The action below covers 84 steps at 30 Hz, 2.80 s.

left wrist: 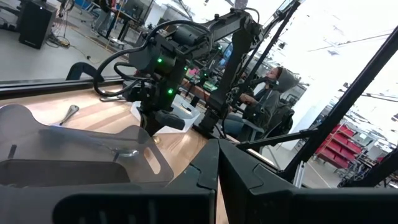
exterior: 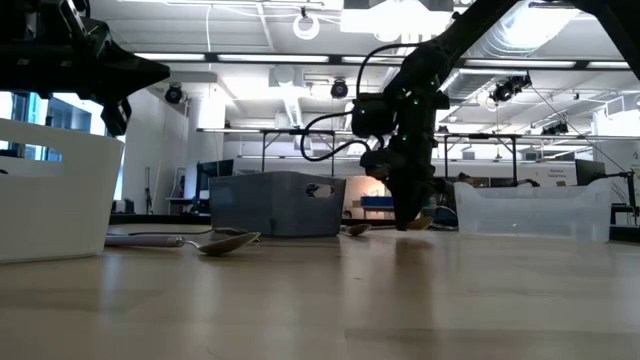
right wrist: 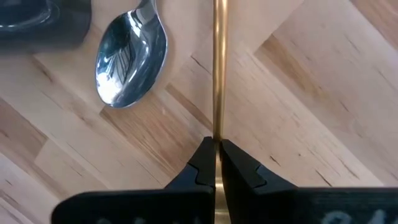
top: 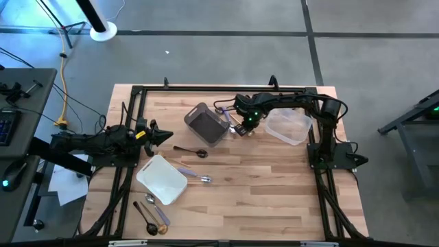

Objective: Sort silverware by color (type)
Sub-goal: Put the top left gold spoon into the white bin

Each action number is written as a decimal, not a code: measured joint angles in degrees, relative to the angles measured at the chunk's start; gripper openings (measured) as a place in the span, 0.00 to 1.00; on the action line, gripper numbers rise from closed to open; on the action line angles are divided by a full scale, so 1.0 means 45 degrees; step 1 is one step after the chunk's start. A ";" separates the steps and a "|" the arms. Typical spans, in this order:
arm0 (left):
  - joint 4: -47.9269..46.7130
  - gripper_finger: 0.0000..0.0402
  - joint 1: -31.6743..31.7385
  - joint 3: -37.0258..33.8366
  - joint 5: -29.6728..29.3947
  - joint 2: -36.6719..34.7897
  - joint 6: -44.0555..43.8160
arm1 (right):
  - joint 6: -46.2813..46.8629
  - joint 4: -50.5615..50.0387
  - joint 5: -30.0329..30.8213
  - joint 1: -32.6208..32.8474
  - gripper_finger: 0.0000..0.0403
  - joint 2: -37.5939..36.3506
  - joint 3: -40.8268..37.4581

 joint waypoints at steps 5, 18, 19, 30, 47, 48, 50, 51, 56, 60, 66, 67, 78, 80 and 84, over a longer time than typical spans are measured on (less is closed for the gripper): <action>0.0000 0.00 0.0002 0.0000 0.0000 0.0000 0.0000 | -0.0004 0.0010 0.0020 0.0000 0.00 -0.0021 0.0001; 0.0000 0.00 -0.0003 0.0000 0.0000 0.0000 0.0000 | -0.0438 0.0294 0.1003 -0.0622 0.00 -0.2227 0.0020; 0.0000 0.00 0.0001 0.0000 0.0005 0.0000 0.0000 | -0.0536 0.0290 0.1082 -0.0653 0.00 -0.2464 0.0020; 0.0003 0.00 0.0000 0.0000 0.0002 0.0000 0.0000 | -0.1296 -0.0216 0.2476 -0.0276 0.00 -0.6199 -0.0750; 0.0005 0.00 0.0000 0.0000 -0.0092 0.0000 0.0000 | 0.1408 0.9872 0.2554 0.3059 0.00 -1.2967 -0.8256; 0.0005 0.00 -0.0003 0.0000 -0.0092 0.0000 0.0000 | 0.1235 1.0365 0.2550 0.3259 0.00 -1.2944 -0.8416; 0.0000 0.00 0.0001 0.0000 -0.0092 0.0000 0.0000 | 0.0761 1.1029 0.2538 0.3629 0.00 -1.2781 -0.8502; 0.0005 0.00 0.0001 0.0000 -0.0095 0.0000 0.0000 | 0.0509 1.1171 0.2534 0.3804 0.00 -1.2744 -0.8504; 0.0005 0.00 0.0002 0.0000 -0.0092 0.0000 0.0000 | -0.0179 1.1855 0.2521 0.4288 0.00 -1.2721 -0.8489; 0.0002 0.00 0.0000 0.0000 -0.0092 0.0000 0.0000 | -0.0198 1.1944 0.2472 0.4337 0.00 -1.2721 -0.8475; 0.0005 0.00 -0.0001 0.0000 -0.0092 0.0000 0.0000 | -0.0567 1.1871 0.1783 0.4337 0.00 -1.2721 -0.8475; 0.0002 0.00 0.0002 0.0000 -0.0095 0.0000 0.0000 | -0.0639 1.1871 0.1741 0.4337 0.00 -1.2721 -0.8475; 0.0554 0.00 0.0002 0.0000 -0.0442 0.0001 -0.0457 | -0.0635 1.1715 0.1443 0.4337 0.00 -1.2716 -0.8460; 0.0820 0.00 -0.0003 0.0000 -0.0928 0.0005 -0.0448 | -0.0640 1.1754 0.1440 0.4335 0.00 -1.2691 -0.8460; 0.1692 0.00 0.0002 0.0000 -0.1828 0.0268 -0.0286 | -0.0635 1.2468 0.1437 0.4334 0.00 -1.2186 -0.8450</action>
